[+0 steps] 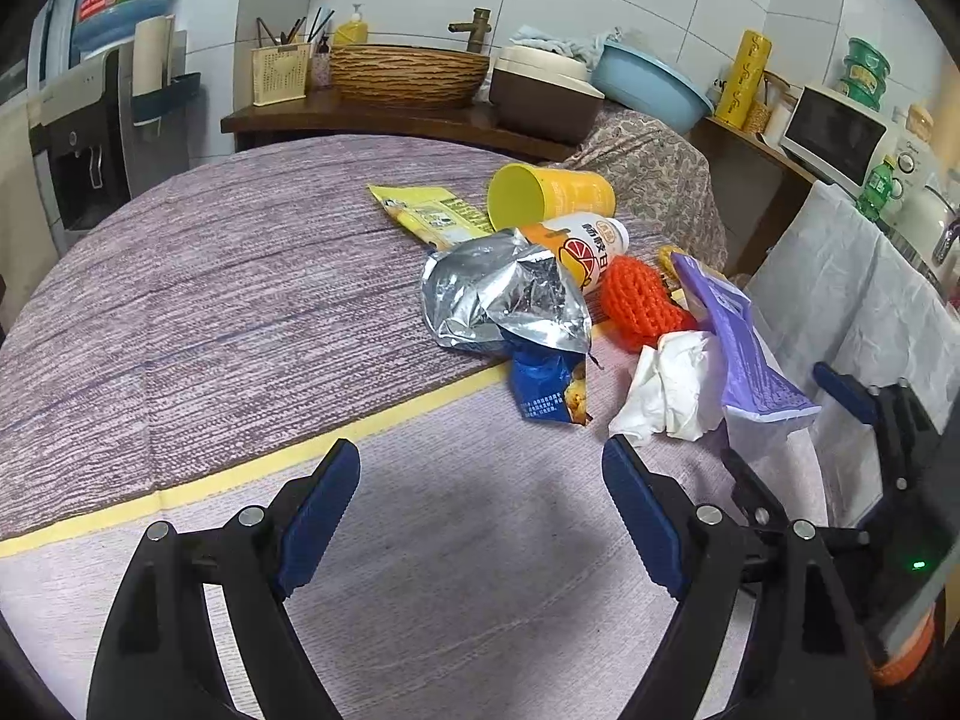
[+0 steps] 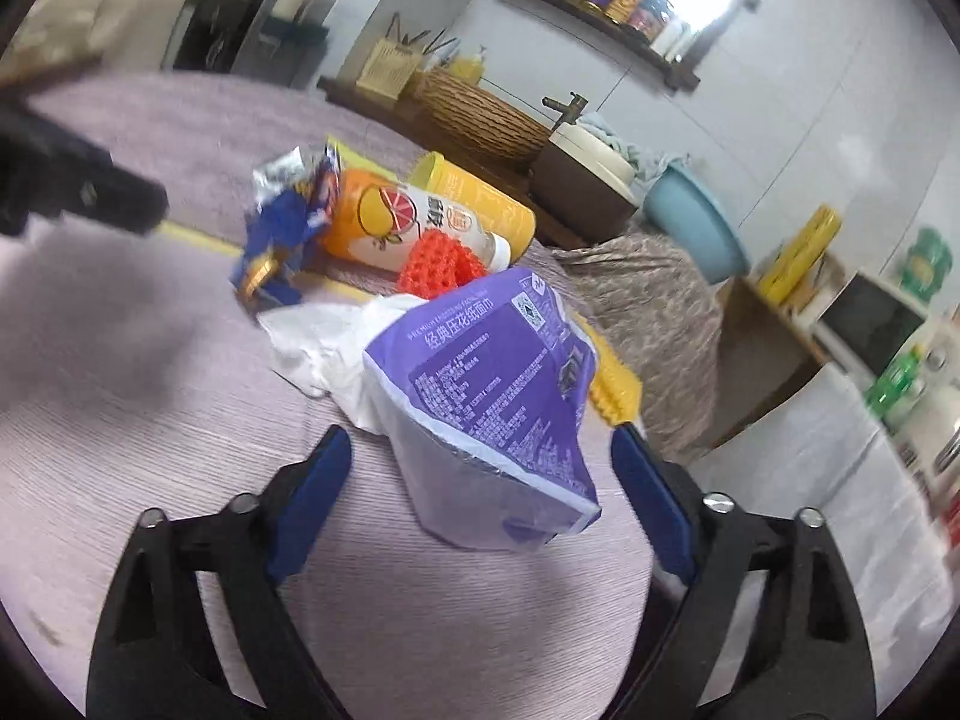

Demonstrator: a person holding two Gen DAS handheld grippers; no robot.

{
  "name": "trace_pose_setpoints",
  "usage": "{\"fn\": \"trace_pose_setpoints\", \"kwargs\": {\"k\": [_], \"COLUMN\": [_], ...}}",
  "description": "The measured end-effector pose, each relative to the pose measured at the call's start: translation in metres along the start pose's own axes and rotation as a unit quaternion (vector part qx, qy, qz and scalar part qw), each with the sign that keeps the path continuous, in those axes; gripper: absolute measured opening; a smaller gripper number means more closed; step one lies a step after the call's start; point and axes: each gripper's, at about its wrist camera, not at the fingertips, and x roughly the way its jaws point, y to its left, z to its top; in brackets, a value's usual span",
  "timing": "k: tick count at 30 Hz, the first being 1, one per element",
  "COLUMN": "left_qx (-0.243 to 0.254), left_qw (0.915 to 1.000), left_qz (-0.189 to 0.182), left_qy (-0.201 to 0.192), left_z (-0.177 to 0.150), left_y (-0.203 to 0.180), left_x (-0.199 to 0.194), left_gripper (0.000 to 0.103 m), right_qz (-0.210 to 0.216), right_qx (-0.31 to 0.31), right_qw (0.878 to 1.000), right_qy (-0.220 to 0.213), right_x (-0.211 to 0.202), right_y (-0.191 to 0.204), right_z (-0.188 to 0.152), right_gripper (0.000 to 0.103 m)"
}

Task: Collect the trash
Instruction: 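Return both tools to the table and grasp the purple bag with the right gripper, then grasp the silver snack bag with the left gripper and lift it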

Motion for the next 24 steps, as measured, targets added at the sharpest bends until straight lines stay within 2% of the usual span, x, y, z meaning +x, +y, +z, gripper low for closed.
{"fn": "trace_pose_setpoints", "kwargs": {"k": [1, 3, 4, 6, 9, 17, 22, 24], "left_qx": [-0.002, -0.004, -0.005, -0.006, -0.004, -0.005, 0.01, 0.016], "left_qw": [1.0, 0.9999, 0.9999, 0.9998, 0.9997, 0.9996, 0.9997, 0.9991], "left_qz": [-0.002, -0.006, -0.01, -0.011, -0.014, -0.021, 0.015, 0.031], "left_qy": [0.003, 0.009, 0.013, 0.016, 0.018, 0.016, 0.018, 0.025], "left_z": [-0.001, -0.002, -0.003, -0.003, -0.001, 0.03, 0.044, 0.046], "left_y": [0.001, 0.003, 0.003, 0.001, -0.001, -0.017, -0.033, -0.036], "left_x": [0.001, 0.003, 0.005, 0.006, 0.007, 0.023, 0.047, 0.06], "left_gripper": [0.082, 0.082, 0.082, 0.082, 0.082, 0.082, 0.081, 0.074], "right_qz": [0.001, -0.011, -0.011, -0.007, 0.018, 0.029, 0.03, 0.03], "right_qx": [-0.006, -0.014, -0.015, 0.007, 0.052, 0.12, 0.133, 0.134], "right_qw": [1.0, 1.0, 1.0, 1.0, 0.998, 0.992, 0.99, 0.99], "right_qy": [0.007, 0.015, 0.016, 0.014, 0.002, -0.021, -0.028, -0.028], "right_x": [0.005, 0.011, 0.013, 0.011, 0.0, -0.026, -0.04, -0.041], "right_y": [0.002, 0.003, 0.001, -0.006, -0.018, -0.036, -0.037, -0.037], "right_z": [0.0, -0.001, -0.003, -0.005, -0.01, -0.02, -0.026, -0.028], "right_gripper": [0.067, 0.046, 0.043, 0.029, 0.018, 0.014, 0.014, 0.014]}}
